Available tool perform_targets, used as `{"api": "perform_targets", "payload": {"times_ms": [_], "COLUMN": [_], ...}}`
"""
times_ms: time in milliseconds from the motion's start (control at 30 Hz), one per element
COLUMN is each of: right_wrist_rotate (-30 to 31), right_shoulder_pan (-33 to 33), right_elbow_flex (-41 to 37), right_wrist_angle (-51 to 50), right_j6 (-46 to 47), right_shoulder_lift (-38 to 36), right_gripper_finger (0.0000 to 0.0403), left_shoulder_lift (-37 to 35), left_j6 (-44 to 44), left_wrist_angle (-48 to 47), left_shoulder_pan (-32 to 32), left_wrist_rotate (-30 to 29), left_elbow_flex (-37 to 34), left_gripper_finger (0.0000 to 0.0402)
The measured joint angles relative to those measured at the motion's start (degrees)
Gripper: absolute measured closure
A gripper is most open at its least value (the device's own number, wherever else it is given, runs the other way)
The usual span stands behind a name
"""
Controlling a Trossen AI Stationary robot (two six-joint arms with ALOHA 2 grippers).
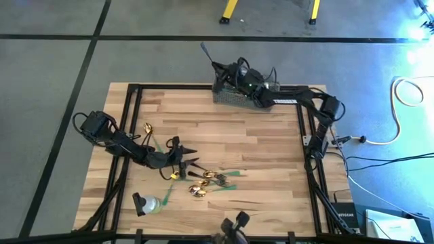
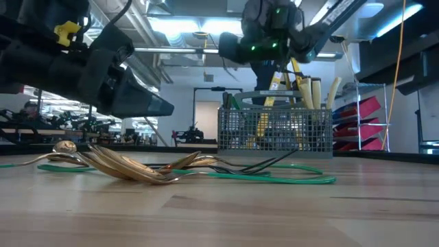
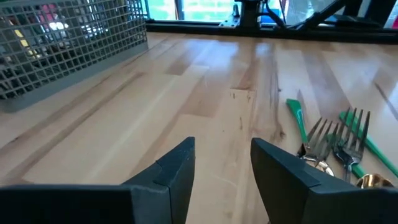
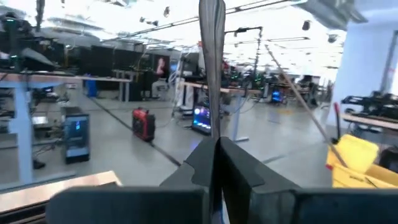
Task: Sort silverware
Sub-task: Put the black fork into the gray organizer
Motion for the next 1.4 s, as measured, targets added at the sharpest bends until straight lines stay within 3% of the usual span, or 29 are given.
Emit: {"api": "perform_targets", "payload": {"times_ms": [433,633,1400], "right_wrist_rotate": [6.7,16.6,21.1], "right_shoulder_pan": [-0.9,-0.8,-0.1], "right_elbow_flex": [8.2,8.3,8.2], "right_wrist_angle": [0.6,-2.8,-2.8], "right_j6": [1.2,4.2,4.4], "right_shoulder_lift": [11.6,12.2,12.2], "right_gripper_finger": [0.0402,0.0402,0.0402], "left_shoulder_lift": [0.0,0.0,0.0], "left_j6": [-2.1,-2.0,-2.7], "left_wrist_angle": [-4.2,-5.3,-5.7], "left_shoulder_pan": [-0.1,-0.1,-0.1], "left_wrist_rotate": [0.3,1.3,2.6], "left_elbow_flex": [0.0,0.0,0.0], "left_gripper_finger": [0.026,0.026,0.026]}}
